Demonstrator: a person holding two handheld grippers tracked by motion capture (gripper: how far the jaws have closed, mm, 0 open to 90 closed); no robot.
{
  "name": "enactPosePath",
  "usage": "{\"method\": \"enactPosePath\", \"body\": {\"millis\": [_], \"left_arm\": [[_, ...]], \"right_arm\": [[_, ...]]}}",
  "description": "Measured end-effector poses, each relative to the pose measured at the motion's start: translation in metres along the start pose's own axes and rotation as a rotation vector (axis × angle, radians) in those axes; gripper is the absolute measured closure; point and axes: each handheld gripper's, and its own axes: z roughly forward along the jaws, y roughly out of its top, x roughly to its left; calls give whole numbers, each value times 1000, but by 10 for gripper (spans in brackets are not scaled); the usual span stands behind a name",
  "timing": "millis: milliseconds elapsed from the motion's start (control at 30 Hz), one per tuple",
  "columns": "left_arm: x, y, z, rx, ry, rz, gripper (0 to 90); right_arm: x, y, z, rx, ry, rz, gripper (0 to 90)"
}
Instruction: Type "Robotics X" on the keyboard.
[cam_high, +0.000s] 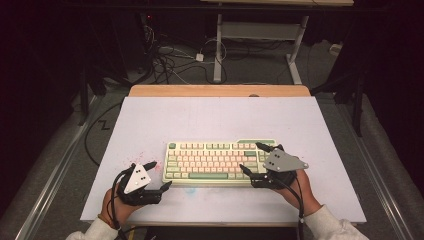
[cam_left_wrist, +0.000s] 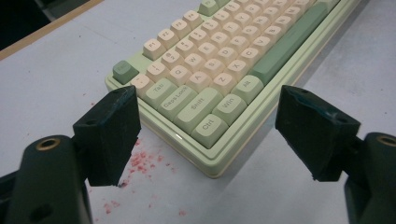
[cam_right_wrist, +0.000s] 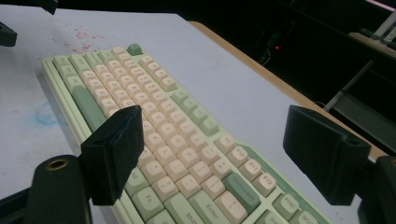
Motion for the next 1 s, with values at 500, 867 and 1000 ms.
{"method": "enactPosePath", "body": {"millis": [500,867,1000], "left_arm": [[-3,11,2,23,-78,12,460],[-2,22,11,53,-148,14,859],[-2,29,18,62,-152,25,874]], "right_arm": [[-7,-24,-28,20,-41,25,204],[-11,-39,-45,41,-68,50,204],[-11,-42,-47,49,-73,49,204]]}}
